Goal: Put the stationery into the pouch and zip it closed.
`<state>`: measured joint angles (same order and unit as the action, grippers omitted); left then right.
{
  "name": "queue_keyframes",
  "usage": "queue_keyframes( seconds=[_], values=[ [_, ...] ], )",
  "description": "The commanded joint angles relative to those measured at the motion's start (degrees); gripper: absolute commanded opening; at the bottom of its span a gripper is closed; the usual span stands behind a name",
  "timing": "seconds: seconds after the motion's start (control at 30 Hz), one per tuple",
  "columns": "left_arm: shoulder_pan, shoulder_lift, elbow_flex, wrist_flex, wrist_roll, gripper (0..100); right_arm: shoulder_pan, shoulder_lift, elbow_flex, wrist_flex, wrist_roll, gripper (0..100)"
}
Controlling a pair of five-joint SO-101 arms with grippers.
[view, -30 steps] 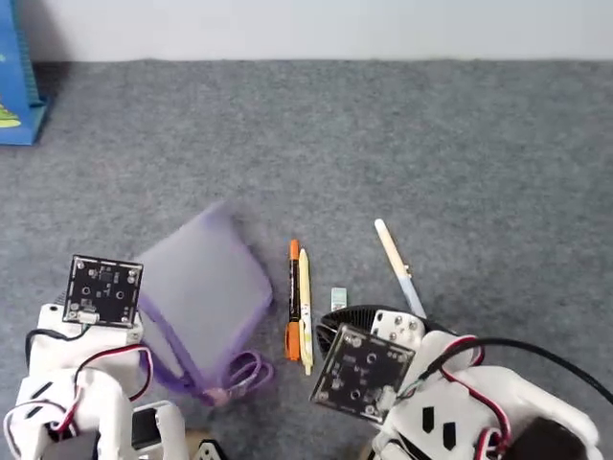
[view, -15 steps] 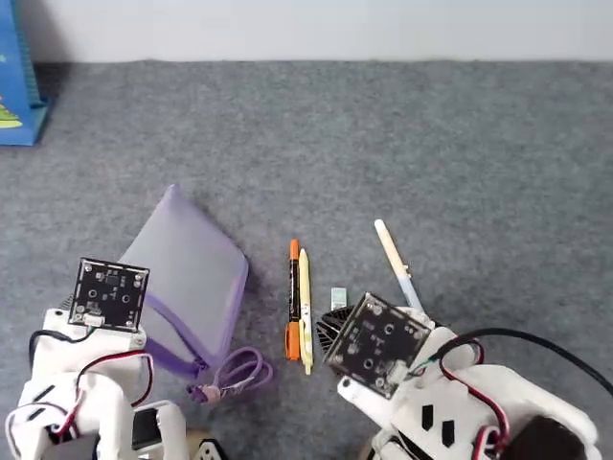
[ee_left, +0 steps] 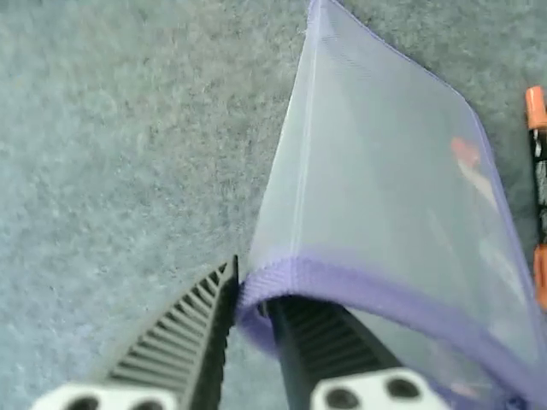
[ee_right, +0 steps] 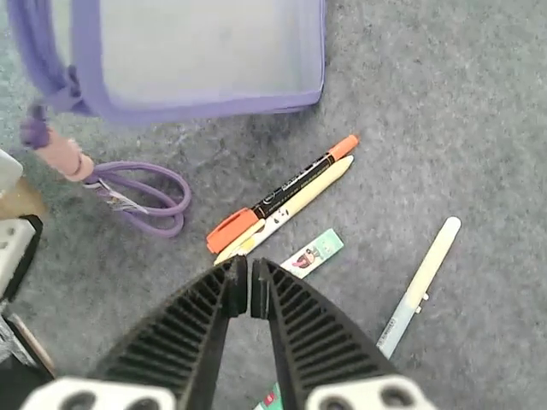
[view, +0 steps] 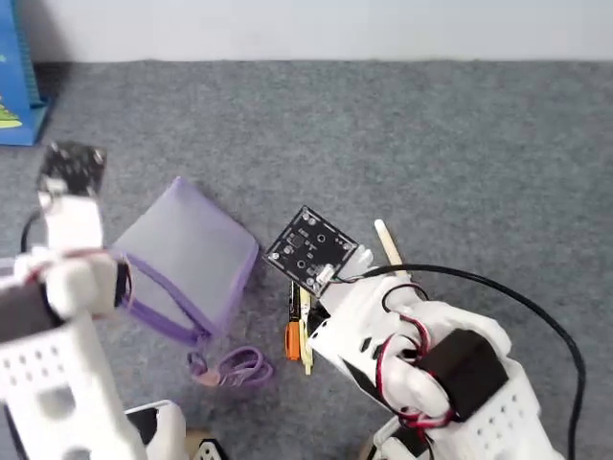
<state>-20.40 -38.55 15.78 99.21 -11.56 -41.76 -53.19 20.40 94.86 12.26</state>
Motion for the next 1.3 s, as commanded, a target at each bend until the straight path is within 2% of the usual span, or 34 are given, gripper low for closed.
queue_keyframes(
  seconds=[0.0, 0.17, 0.37, 0.57, 0.77, 0.97, 1.1, 1.27],
  values=[
    [0.88, 9.67, -8.92, 1.41, 5.80, 1, 0.84, 0.57, -3.08, -1.45, -3.78, 1.2],
    [5.98, 19.08, -12.09, 1.41, 11.52, 1, 0.84, 0.66, -3.08, -2.59, -5.01, 1.3],
    [12.31, 24.26, -16.22, 1.41, 16.79, 1, 0.84, 0.66, -2.99, -5.76, -5.01, 1.8],
    [14.15, 25.76, -18.15, 1.32, 17.58, 1, 1.19, 0.66, 3.87, -9.89, -5.01, 16.7],
    [14.95, 25.67, -19.82, 1.23, 17.58, 1, 1.36, 0.66, 11.96, -19.82, -6.24, 17.7],
    [14.95, 25.67, -20.26, 1.23, 17.58, 1, -4.88, 0.66, 16.53, -27.82, -16.53, 18.0],
    [14.68, 25.58, -20.26, 1.23, 17.58, 1, -10.51, 0.66, 19.60, -30.99, -19.43, 18.0],
    [14.59, 25.49, -20.26, 1.23, 17.58, 1, -11.91, 0.66, 22.86, -36.26, -20.13, 18.0]
  ],
)
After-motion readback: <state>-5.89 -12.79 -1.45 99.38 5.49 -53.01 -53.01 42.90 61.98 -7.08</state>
